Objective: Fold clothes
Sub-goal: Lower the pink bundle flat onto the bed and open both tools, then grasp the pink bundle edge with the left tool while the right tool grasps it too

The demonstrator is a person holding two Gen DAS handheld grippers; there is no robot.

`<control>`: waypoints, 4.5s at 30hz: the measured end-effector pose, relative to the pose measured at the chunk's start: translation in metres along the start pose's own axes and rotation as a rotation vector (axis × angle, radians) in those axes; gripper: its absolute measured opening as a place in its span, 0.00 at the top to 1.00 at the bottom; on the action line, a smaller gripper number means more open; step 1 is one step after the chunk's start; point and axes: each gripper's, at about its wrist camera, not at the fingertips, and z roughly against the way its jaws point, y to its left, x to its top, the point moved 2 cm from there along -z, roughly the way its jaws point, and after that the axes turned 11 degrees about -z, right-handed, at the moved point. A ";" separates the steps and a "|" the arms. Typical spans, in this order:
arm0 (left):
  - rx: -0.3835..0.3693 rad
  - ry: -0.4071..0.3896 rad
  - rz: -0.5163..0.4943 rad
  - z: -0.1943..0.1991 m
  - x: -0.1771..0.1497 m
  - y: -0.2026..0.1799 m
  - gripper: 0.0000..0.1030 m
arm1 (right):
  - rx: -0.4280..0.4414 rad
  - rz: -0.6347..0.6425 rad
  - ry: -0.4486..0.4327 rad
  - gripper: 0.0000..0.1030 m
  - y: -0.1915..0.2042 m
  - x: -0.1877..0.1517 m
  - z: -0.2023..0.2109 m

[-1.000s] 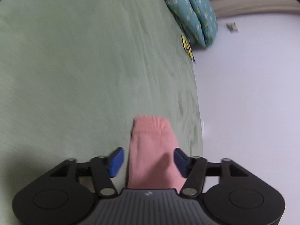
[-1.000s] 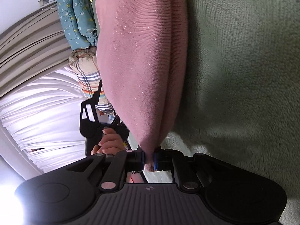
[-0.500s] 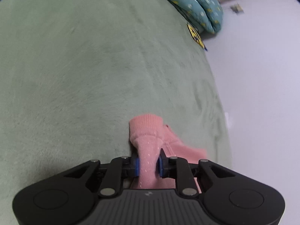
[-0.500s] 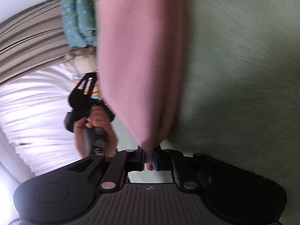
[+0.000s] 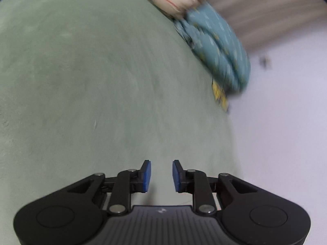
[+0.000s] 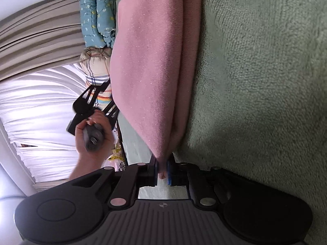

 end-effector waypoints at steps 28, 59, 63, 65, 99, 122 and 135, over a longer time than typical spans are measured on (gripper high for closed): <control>0.123 0.279 -0.722 0.070 -0.262 -0.078 0.60 | -0.207 0.287 -0.235 0.87 0.041 0.141 0.121; 0.040 0.208 -0.657 0.100 -0.308 -0.048 0.51 | -0.159 0.391 0.010 1.00 0.021 0.079 0.061; 0.112 0.203 -0.701 0.104 -0.322 -0.052 0.51 | -0.309 0.555 -0.052 0.88 0.045 0.049 0.062; 0.137 0.201 -0.690 0.111 -0.325 -0.060 0.51 | -0.376 0.676 -0.084 0.78 0.060 0.031 0.062; 0.387 -0.023 -0.877 0.077 -0.331 -0.072 0.22 | -0.607 1.388 -0.341 0.46 0.062 0.002 0.068; 0.369 -0.016 -0.878 0.076 -0.334 -0.068 0.21 | -0.517 0.964 -0.116 0.97 0.183 0.151 -0.057; 0.038 0.073 -0.470 0.136 -0.253 -0.048 0.22 | -0.301 0.622 0.210 0.46 0.160 0.201 0.034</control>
